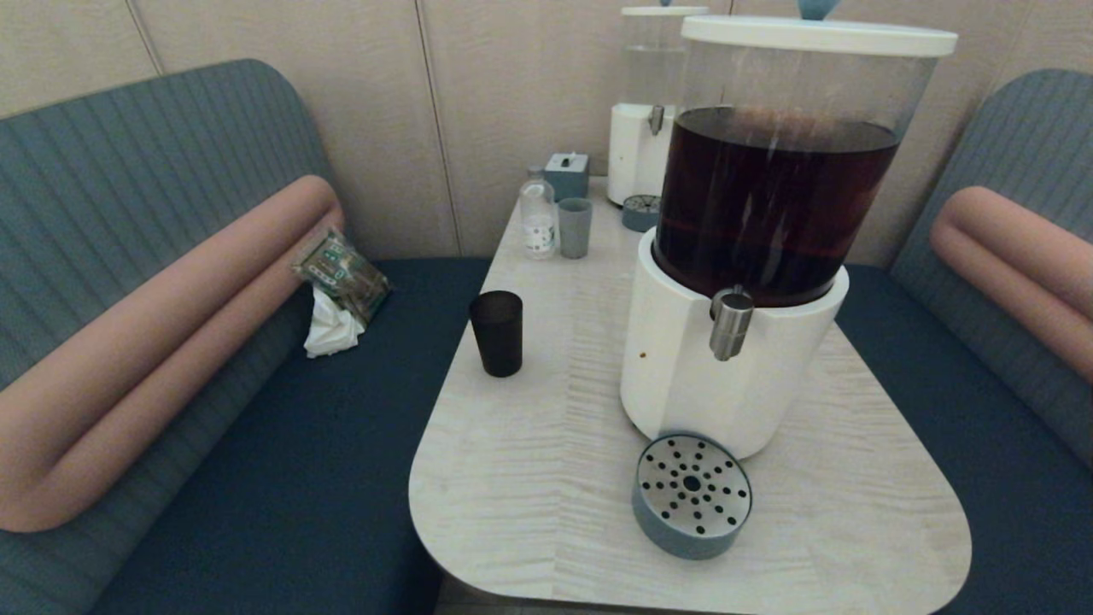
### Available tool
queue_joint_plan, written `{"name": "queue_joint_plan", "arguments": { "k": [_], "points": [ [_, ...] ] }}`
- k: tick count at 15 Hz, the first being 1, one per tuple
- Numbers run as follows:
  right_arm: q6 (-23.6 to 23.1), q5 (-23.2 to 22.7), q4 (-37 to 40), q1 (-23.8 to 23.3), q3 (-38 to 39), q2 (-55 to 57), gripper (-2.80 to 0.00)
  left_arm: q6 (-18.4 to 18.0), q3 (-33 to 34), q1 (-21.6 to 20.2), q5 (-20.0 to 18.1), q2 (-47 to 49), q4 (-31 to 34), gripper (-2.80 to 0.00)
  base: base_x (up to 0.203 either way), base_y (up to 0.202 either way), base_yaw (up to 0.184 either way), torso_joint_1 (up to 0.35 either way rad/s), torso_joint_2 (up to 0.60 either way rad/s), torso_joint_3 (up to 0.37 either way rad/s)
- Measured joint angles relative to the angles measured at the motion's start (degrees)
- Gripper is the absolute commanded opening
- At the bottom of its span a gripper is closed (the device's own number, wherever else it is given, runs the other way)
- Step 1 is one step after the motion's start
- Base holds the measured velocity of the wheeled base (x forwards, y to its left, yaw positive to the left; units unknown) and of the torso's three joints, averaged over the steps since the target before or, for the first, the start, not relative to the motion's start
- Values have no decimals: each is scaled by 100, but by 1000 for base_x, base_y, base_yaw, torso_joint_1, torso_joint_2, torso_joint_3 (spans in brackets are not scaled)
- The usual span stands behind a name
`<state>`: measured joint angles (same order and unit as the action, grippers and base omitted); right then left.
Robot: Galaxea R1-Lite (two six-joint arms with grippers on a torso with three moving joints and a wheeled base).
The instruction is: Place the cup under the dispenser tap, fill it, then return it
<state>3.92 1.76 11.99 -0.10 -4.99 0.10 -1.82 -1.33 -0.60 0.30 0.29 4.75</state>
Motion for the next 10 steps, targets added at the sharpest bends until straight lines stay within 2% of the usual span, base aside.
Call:
{"name": "queue_joint_plan", "arguments": {
  "k": [10],
  "points": [
    [2,0,2,0,-2,0,-280,54,41,27,12,-37,-230,-280,0,0,0,0,0,0]
  ]
}}
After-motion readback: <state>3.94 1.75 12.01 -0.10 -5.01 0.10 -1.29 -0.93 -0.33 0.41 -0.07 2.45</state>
